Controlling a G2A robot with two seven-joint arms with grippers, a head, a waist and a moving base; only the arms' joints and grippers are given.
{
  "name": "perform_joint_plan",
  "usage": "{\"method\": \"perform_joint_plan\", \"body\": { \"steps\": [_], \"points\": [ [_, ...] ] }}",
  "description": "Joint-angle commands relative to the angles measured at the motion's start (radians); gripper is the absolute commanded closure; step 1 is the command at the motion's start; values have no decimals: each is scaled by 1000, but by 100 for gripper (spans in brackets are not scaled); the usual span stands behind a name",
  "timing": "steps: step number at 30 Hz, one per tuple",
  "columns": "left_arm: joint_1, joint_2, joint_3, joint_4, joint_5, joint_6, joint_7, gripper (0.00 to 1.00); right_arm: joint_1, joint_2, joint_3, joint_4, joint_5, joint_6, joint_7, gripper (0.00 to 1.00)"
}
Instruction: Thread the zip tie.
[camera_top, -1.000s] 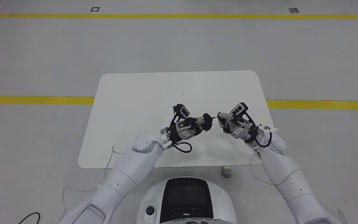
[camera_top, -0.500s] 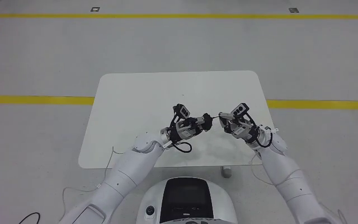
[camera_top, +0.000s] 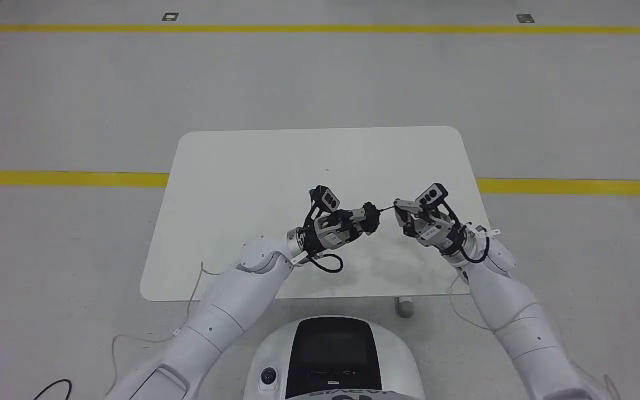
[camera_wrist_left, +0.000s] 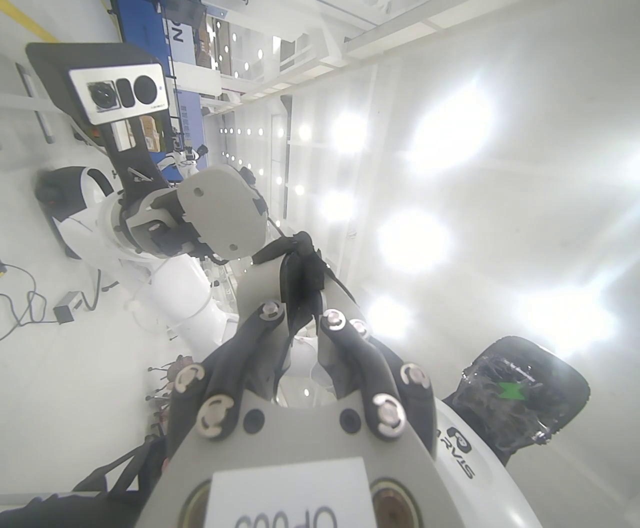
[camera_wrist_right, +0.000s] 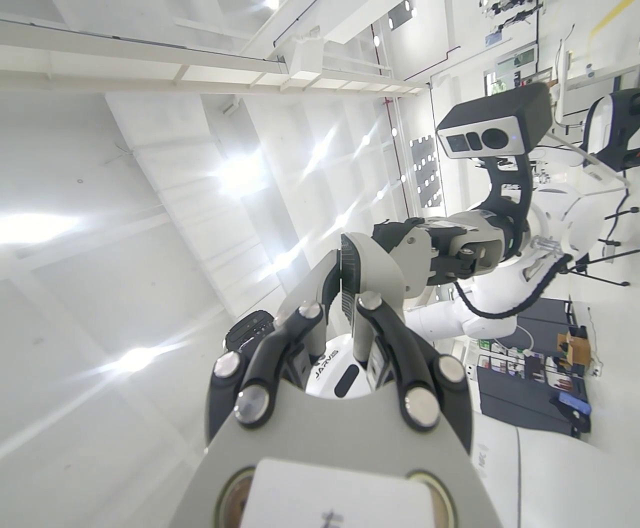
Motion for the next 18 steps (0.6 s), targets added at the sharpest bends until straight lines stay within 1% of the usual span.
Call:
{"method": "perform_joint_plan", "body": {
  "steps": [1,18],
  "points": [
    [0,0,0,0,0,0,0,100,0,0,2,0,0,0,0,100],
    [0,0,0,0,0,0,0,100,-4,-1,20,3,-6,-2,-4,100]
  ]
}}
